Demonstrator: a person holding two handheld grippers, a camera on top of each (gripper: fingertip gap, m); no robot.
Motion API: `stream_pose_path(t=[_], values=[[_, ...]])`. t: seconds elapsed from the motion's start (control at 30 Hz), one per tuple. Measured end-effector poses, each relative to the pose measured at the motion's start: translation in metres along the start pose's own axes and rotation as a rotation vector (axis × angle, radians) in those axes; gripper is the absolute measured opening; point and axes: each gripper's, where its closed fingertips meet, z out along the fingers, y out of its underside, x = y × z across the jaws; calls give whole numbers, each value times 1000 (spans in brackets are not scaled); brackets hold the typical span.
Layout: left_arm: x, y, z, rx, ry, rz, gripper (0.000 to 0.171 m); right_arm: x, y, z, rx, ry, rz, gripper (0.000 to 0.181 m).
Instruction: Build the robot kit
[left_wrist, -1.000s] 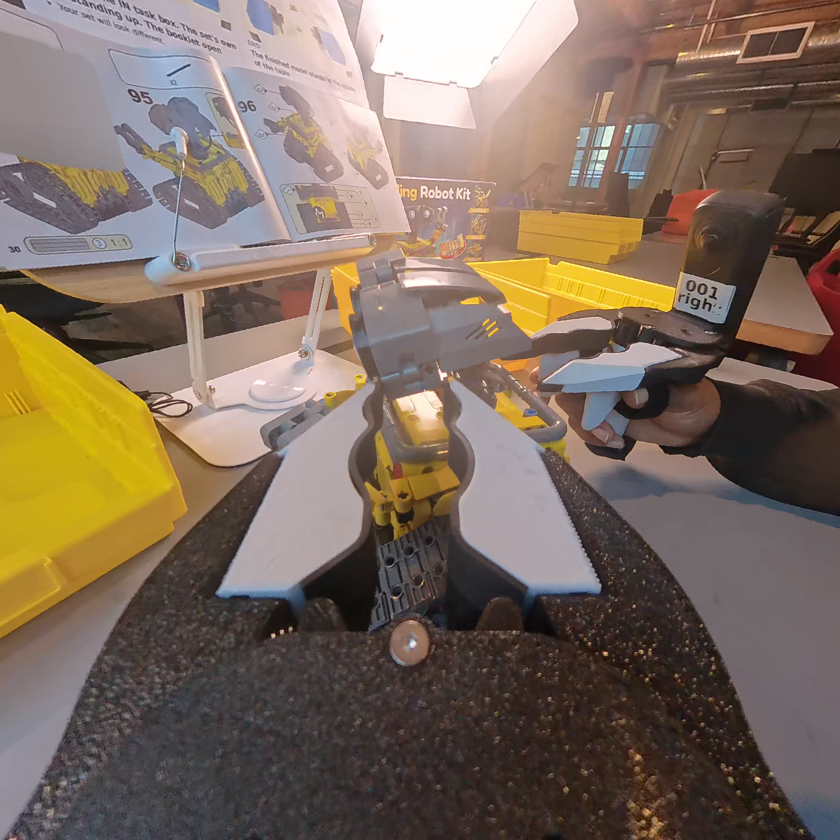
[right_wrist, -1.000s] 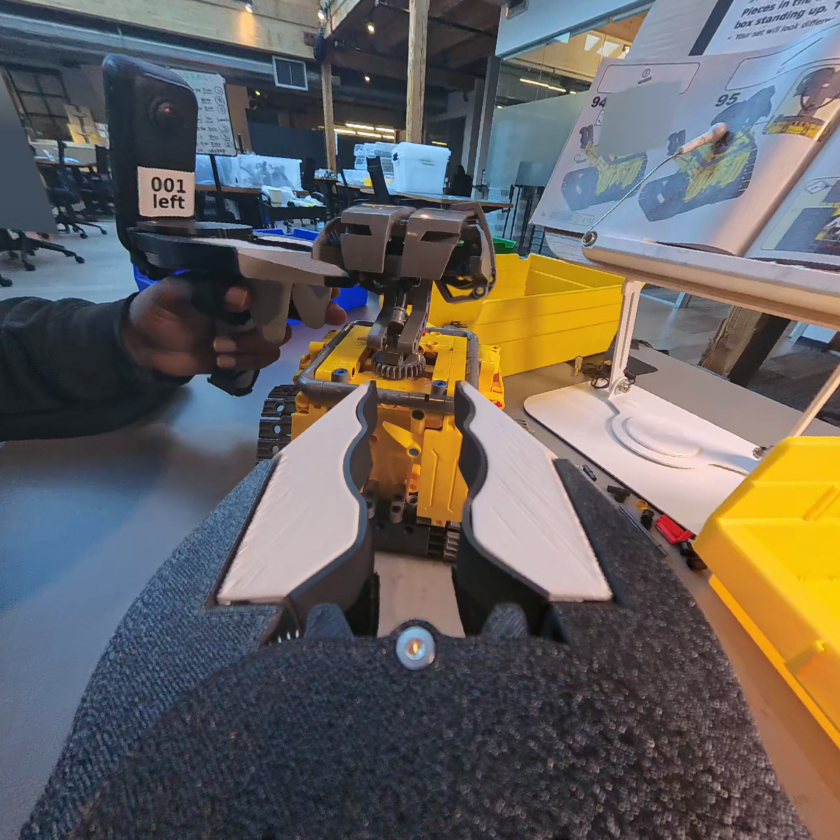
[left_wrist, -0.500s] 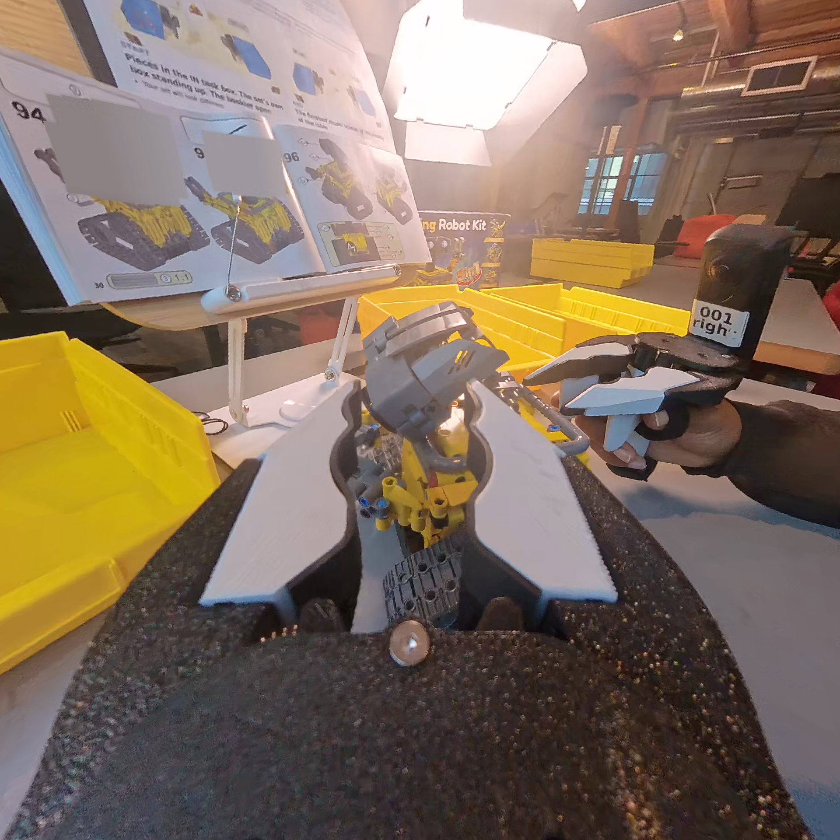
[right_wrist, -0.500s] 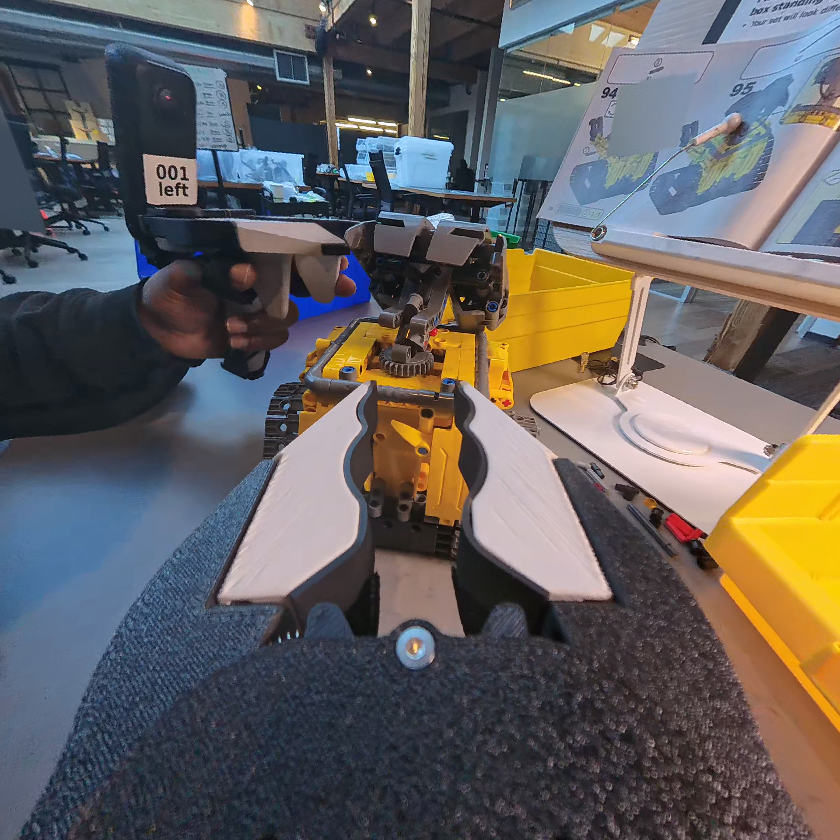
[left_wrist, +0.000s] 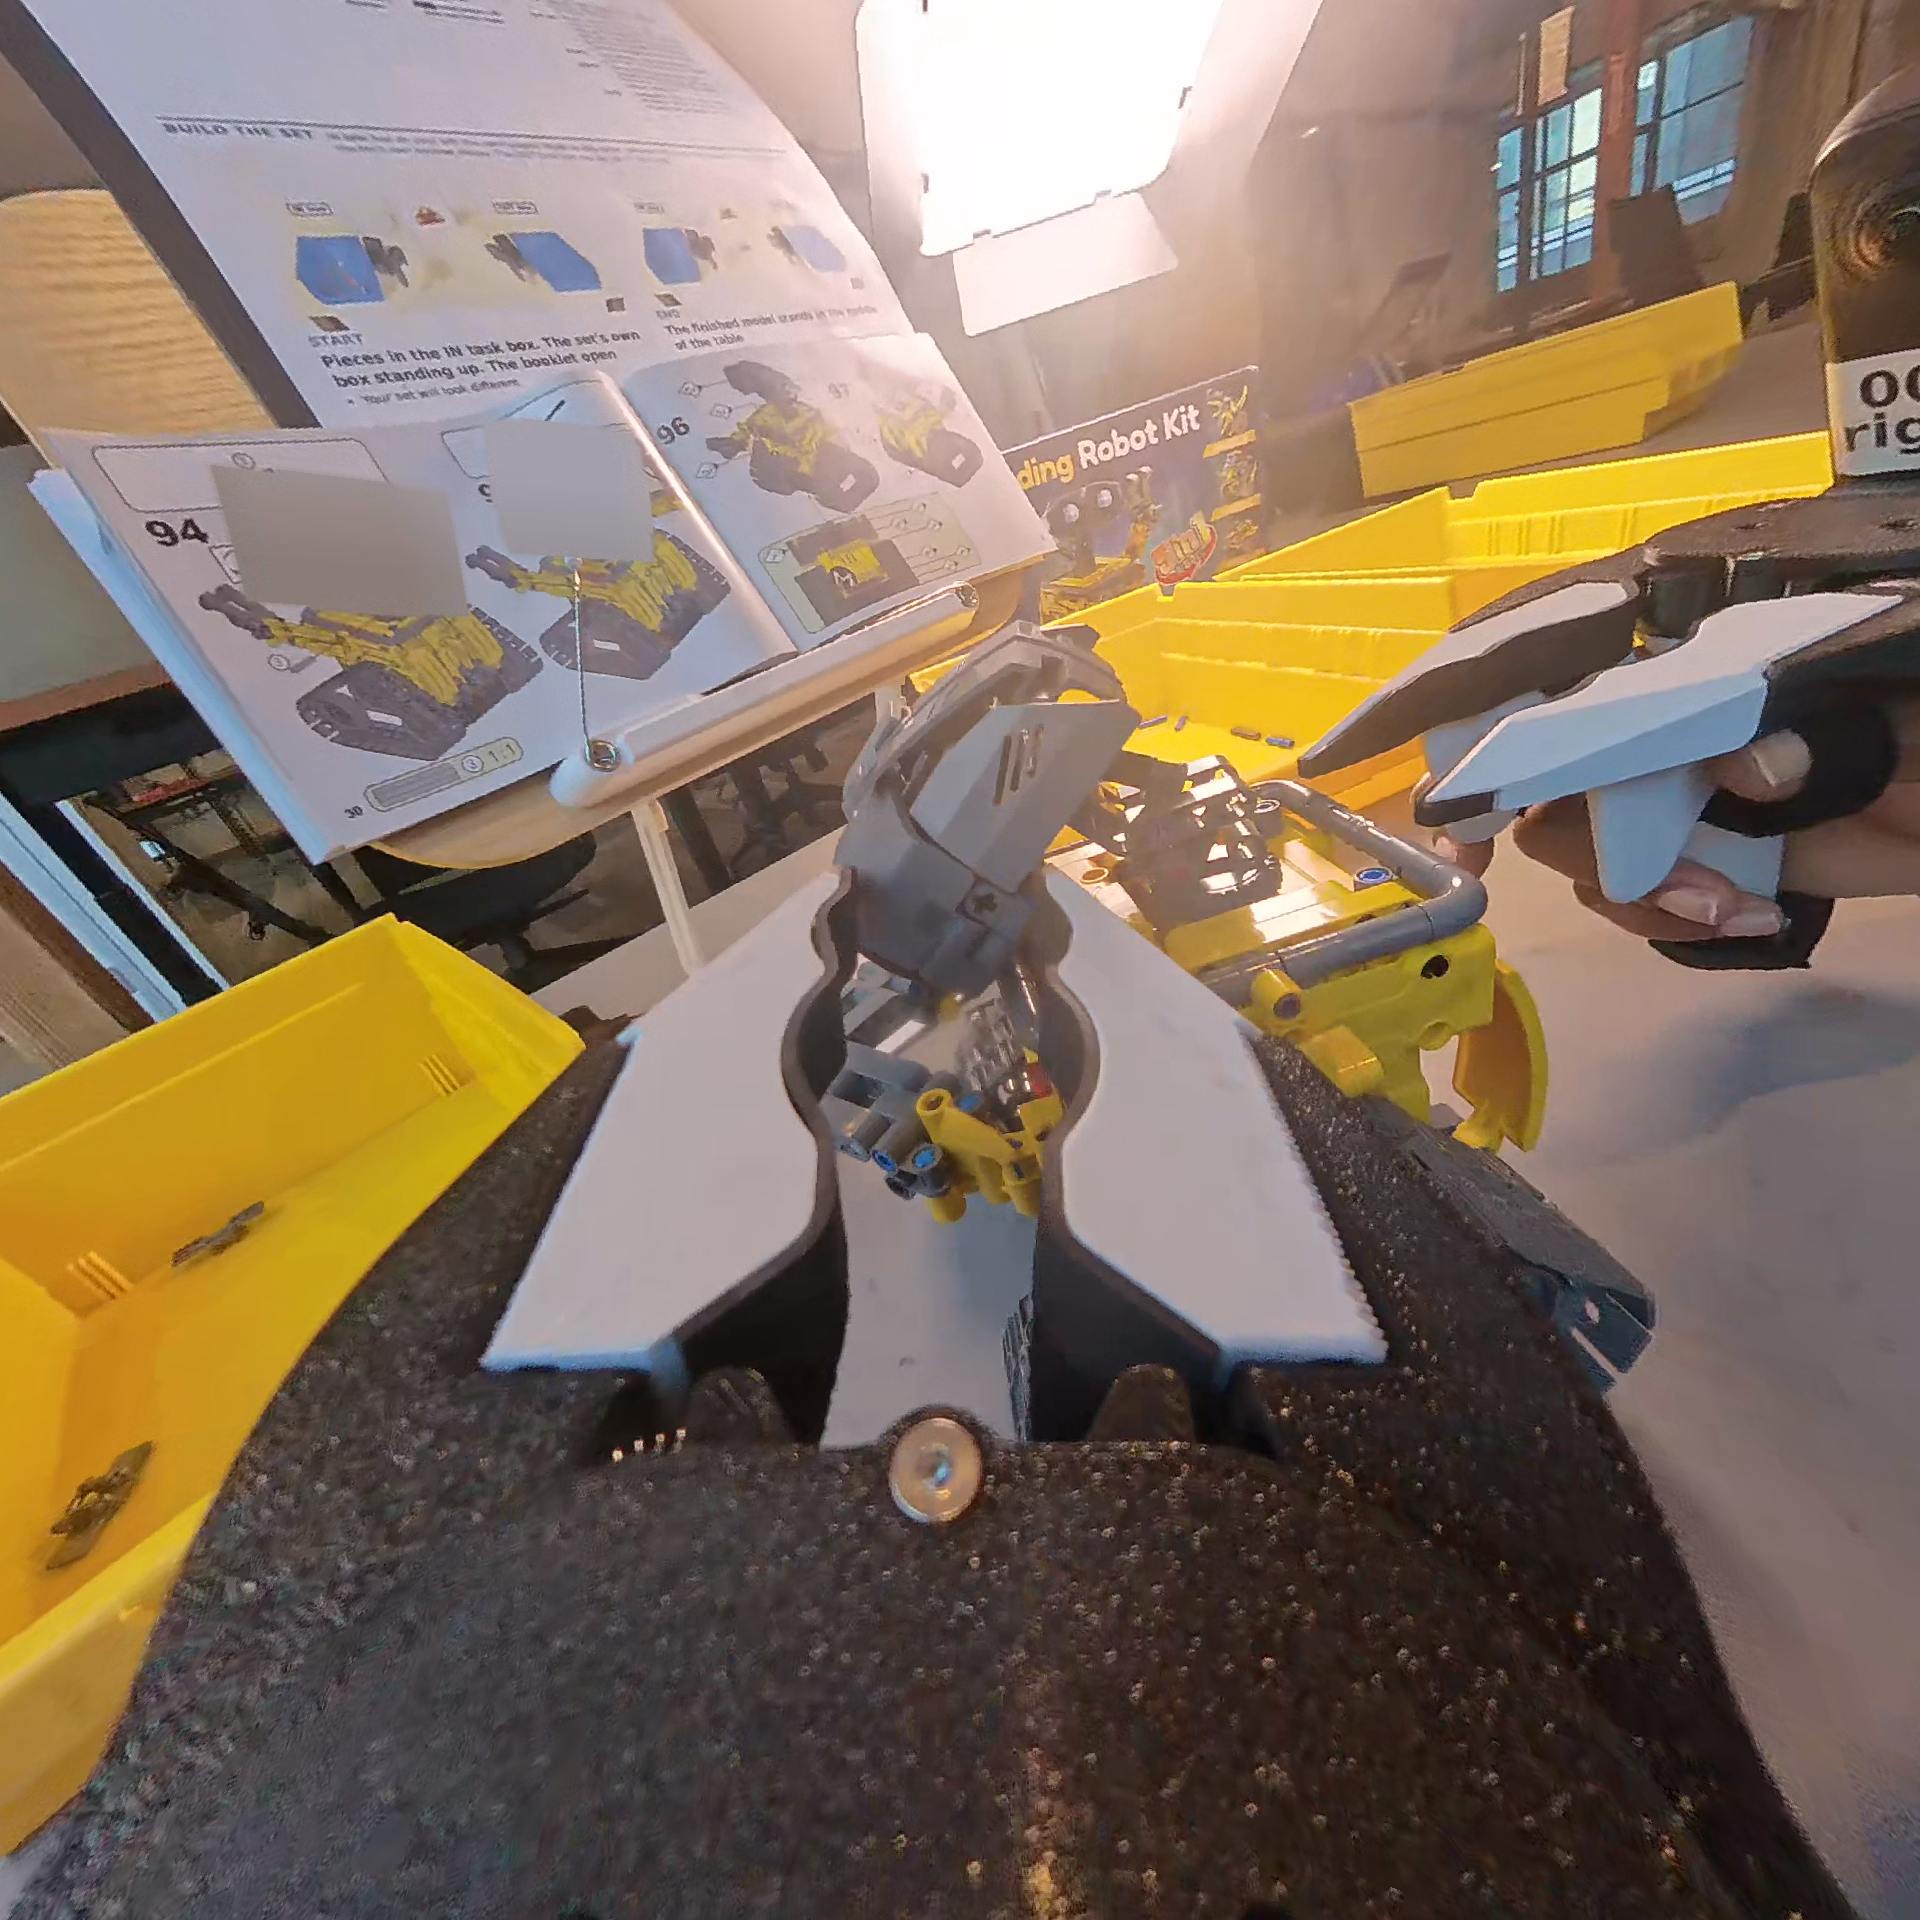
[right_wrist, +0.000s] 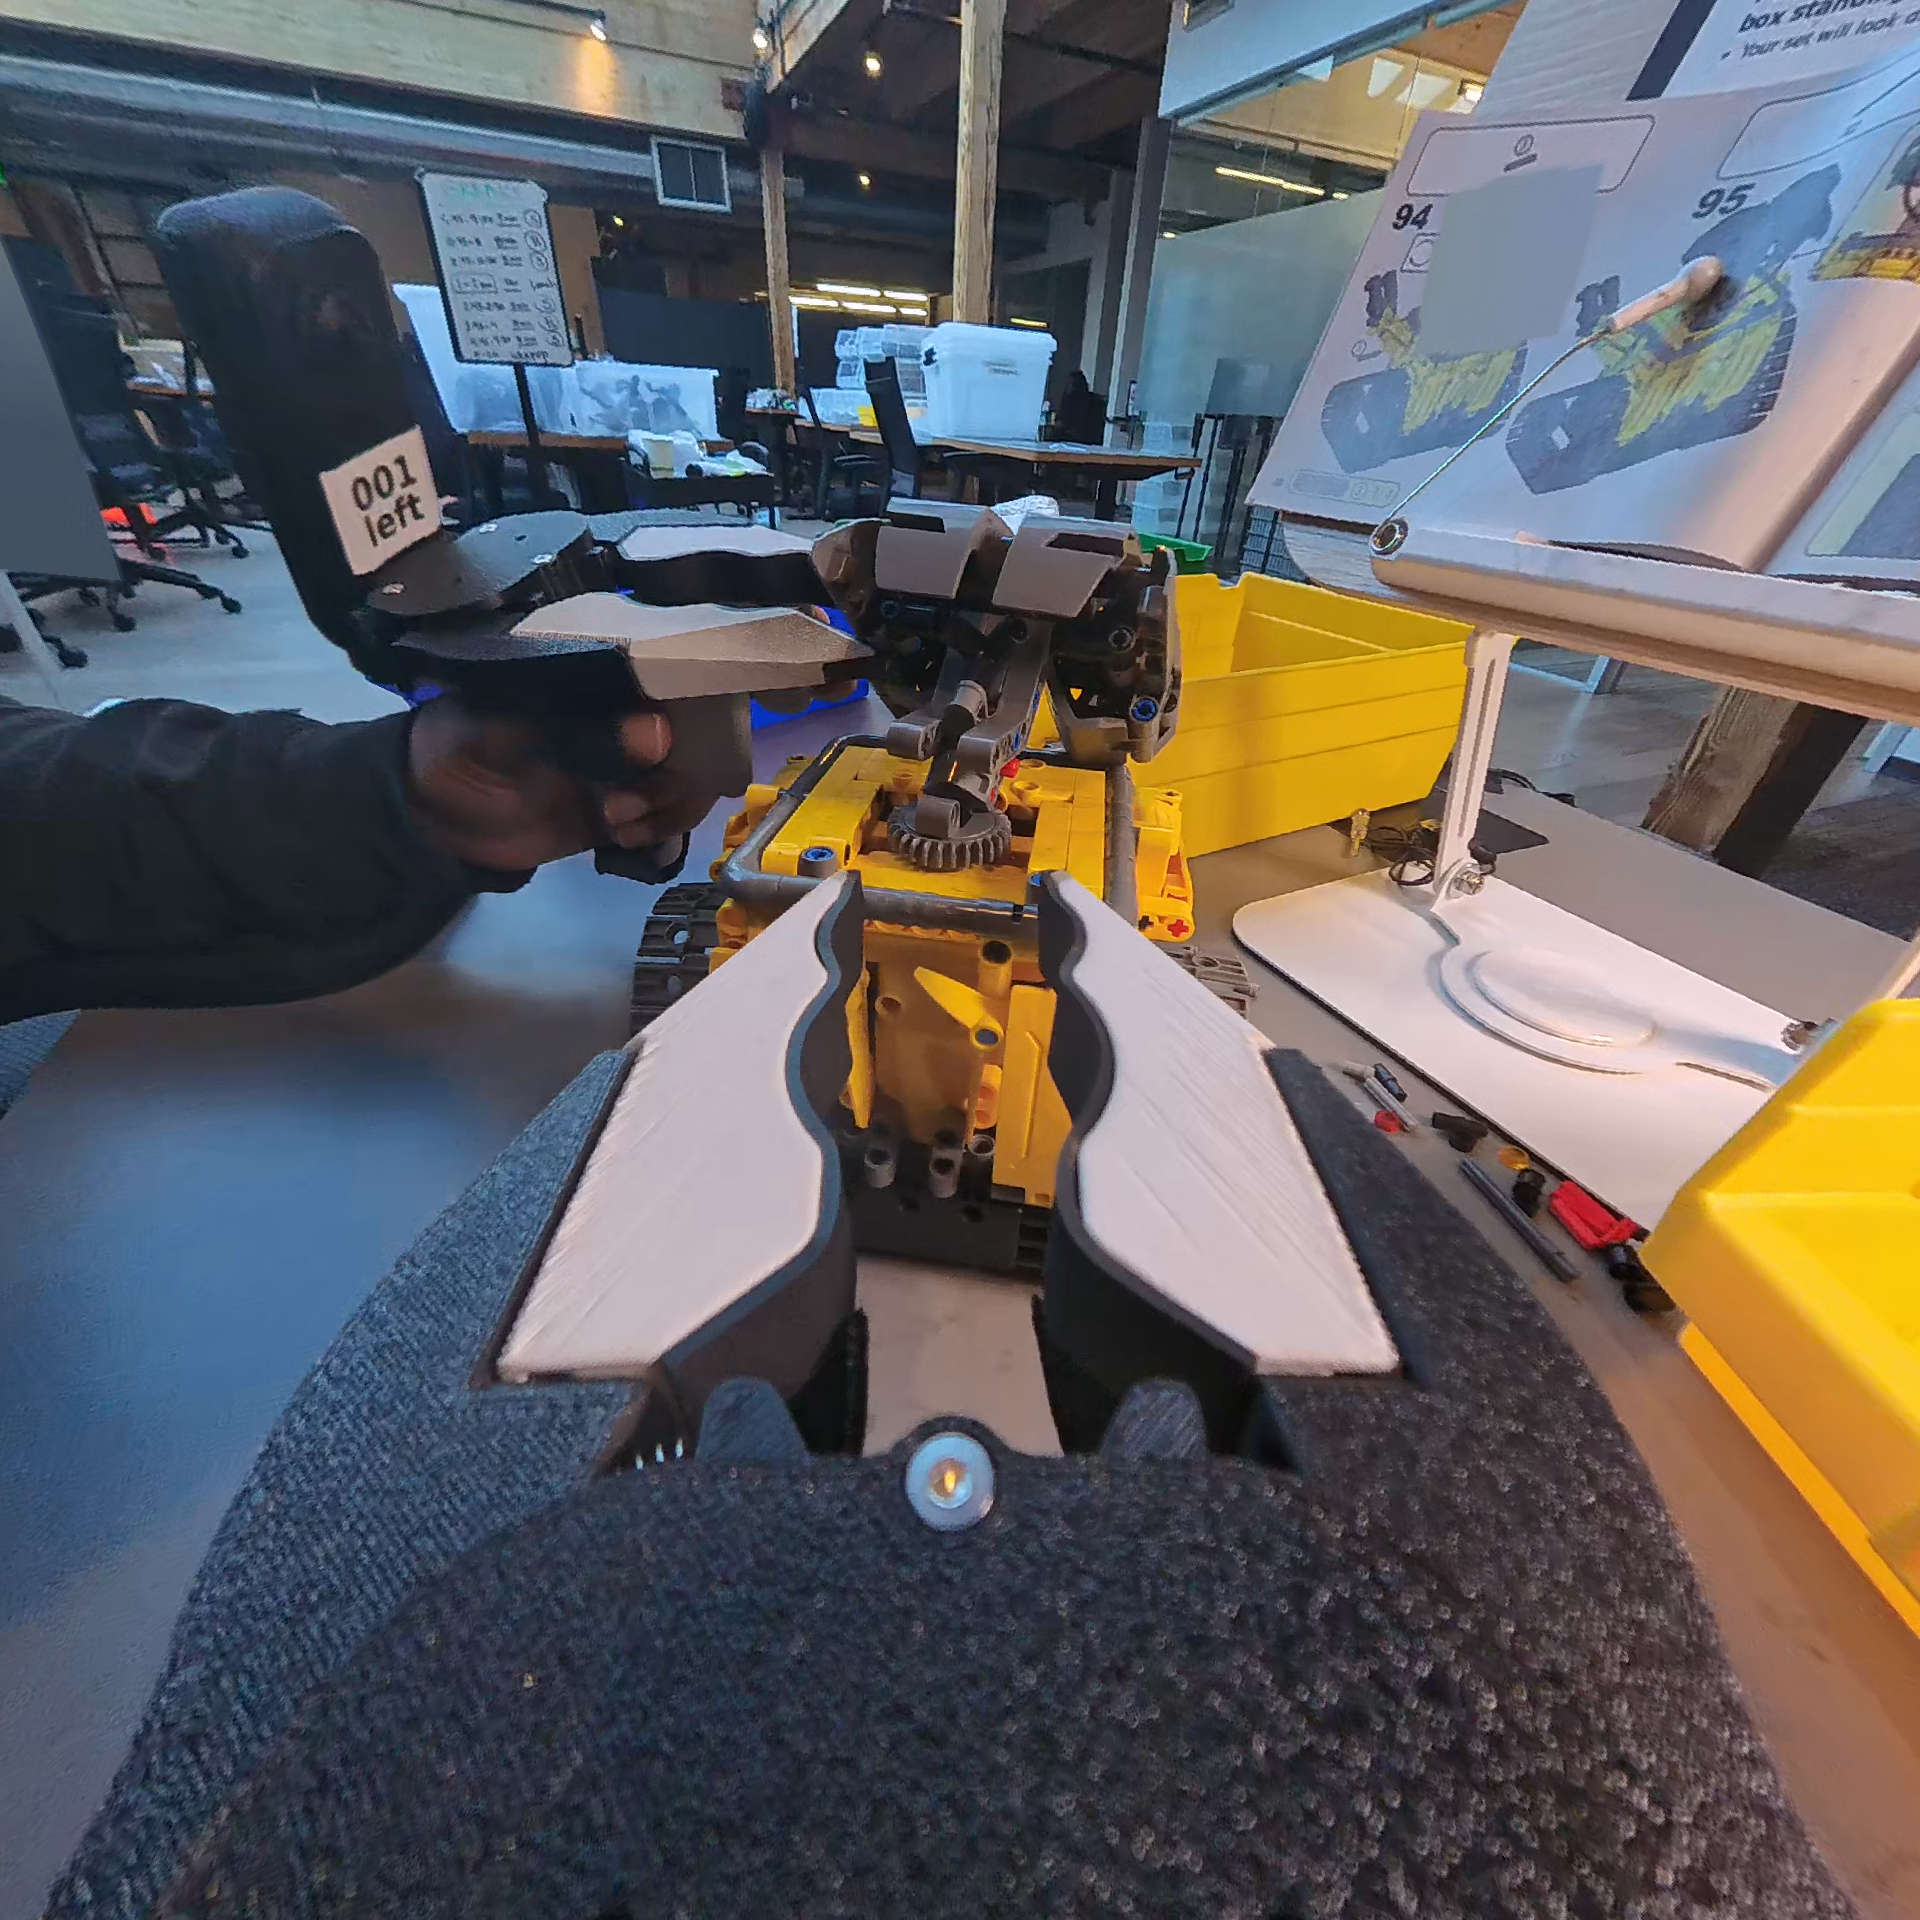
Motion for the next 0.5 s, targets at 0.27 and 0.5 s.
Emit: stream_pose_path(t=[0.27,0.5], values=[[-1,2,-1,0,23,-56,31,-1,-2,-2,8,-6,9,33],[0,1,-2,-2,16,-34,31,-3,1,0,3,-15,18,33]])
